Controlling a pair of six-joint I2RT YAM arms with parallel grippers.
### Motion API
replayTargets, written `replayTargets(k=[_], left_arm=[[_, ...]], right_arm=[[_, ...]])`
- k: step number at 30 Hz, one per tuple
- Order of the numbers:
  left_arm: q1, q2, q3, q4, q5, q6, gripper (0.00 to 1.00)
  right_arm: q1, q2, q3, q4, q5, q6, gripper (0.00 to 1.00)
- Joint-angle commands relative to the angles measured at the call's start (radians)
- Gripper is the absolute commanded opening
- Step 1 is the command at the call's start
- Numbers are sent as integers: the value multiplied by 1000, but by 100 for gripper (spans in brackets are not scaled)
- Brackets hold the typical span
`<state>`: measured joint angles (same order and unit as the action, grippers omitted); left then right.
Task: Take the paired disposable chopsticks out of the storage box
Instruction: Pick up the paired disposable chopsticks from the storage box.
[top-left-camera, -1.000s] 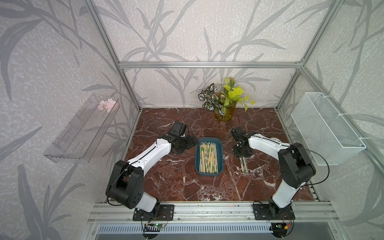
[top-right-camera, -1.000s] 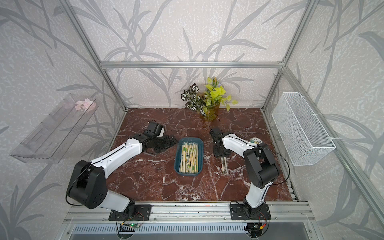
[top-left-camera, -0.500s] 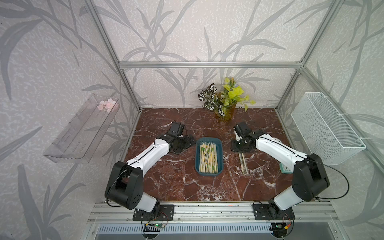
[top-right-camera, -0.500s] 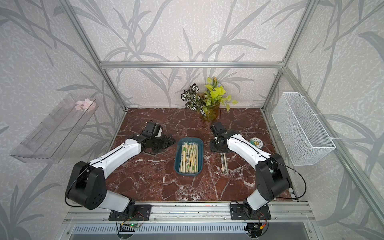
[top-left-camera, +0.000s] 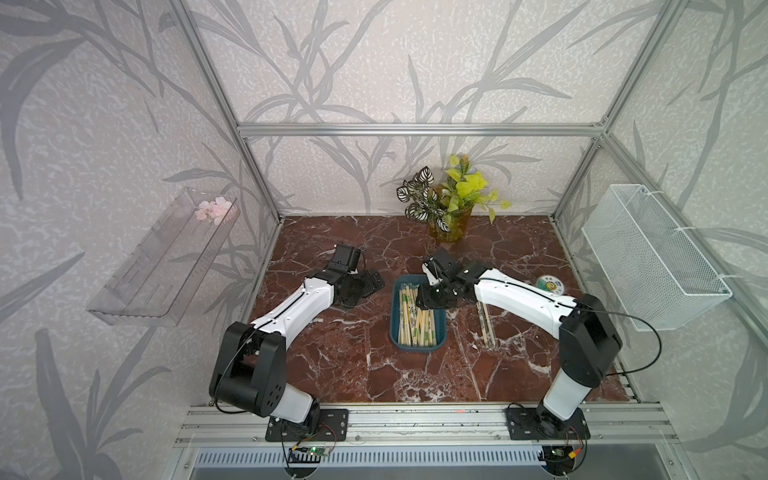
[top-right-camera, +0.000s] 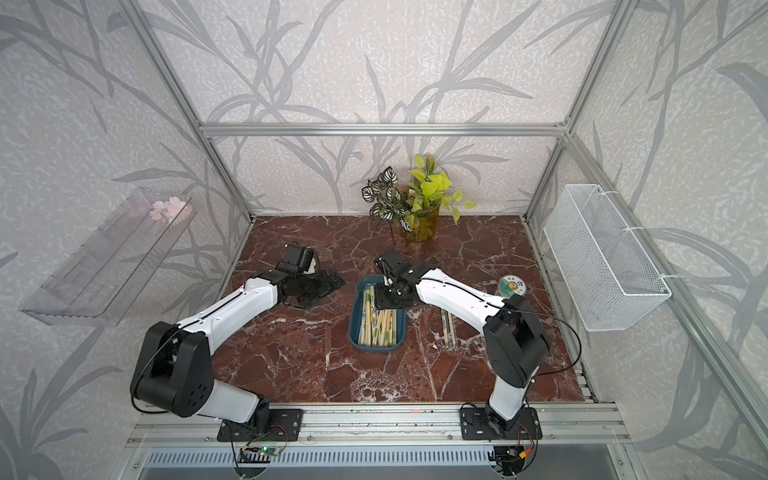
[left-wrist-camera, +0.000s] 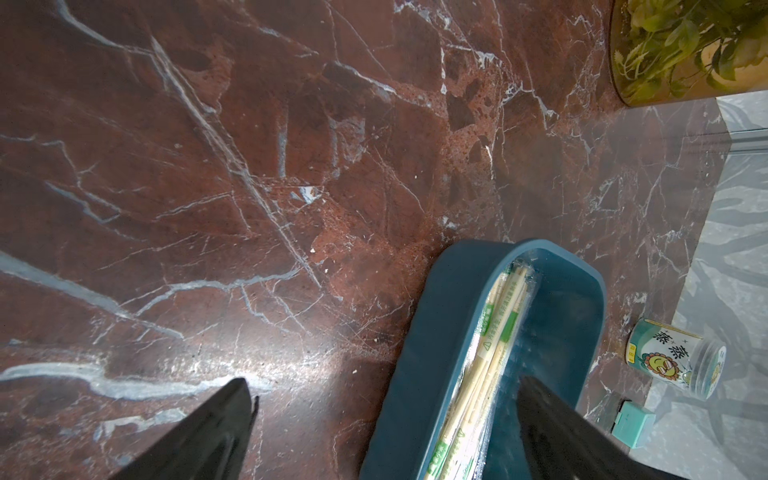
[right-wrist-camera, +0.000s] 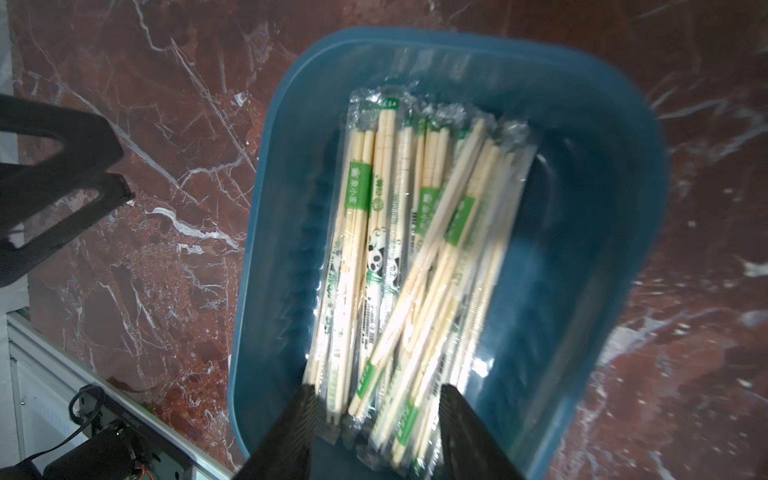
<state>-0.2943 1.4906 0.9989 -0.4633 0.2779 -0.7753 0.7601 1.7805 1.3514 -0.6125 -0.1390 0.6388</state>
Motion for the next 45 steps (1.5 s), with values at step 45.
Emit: replayTargets(k=[45], left_arm=[[18,30,-31,34,60,40,100]], right_arm=[[30,181,81,-21,21,68,12]])
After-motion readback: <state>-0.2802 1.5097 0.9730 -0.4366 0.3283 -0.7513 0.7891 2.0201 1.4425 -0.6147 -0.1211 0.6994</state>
